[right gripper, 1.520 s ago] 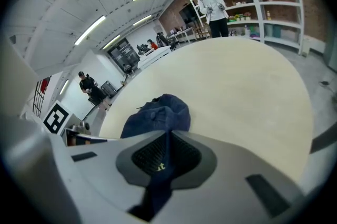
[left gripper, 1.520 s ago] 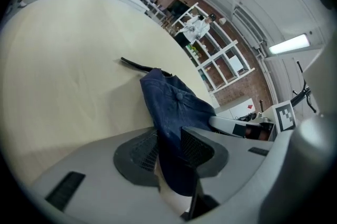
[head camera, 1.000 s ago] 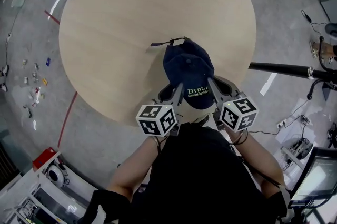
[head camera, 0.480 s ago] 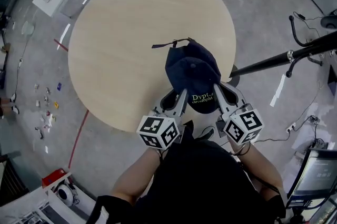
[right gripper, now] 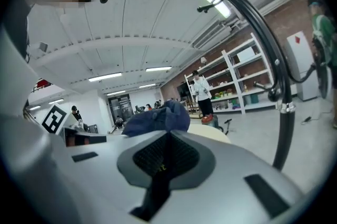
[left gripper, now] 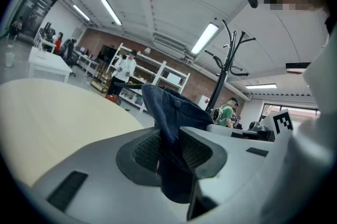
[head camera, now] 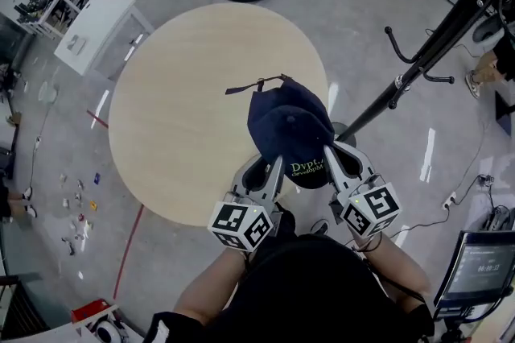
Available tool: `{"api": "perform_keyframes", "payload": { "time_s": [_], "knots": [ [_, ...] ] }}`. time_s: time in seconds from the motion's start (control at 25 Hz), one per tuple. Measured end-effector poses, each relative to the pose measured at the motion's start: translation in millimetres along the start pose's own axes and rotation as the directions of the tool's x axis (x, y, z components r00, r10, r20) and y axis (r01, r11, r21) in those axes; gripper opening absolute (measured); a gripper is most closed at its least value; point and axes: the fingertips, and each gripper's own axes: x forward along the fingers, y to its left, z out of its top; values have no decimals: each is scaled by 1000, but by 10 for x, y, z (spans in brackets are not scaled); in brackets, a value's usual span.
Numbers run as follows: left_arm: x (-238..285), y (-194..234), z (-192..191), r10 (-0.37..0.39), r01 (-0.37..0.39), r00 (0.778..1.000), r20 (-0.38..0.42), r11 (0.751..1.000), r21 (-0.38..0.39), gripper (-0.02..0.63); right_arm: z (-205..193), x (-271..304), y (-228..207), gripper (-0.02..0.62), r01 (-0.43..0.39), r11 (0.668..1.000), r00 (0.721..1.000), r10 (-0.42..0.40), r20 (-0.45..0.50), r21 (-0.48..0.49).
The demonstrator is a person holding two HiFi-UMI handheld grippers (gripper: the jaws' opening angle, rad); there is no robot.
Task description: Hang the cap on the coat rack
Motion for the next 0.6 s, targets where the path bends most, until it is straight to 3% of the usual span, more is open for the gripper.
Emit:
{"api": "perform_keyframes", "payload": {
  "time_s": [0.32,0.6],
  "knots": [
    [-145,-775,351,-89,75,991,99,988,137,103,583,-667,46,15,18,997,989,-7,147,-76],
    [-288,-1434,621,-173,128,969,174,961,245,103,999,-1248,75,15,47,989,963,-8,270,-137]
  ]
}}
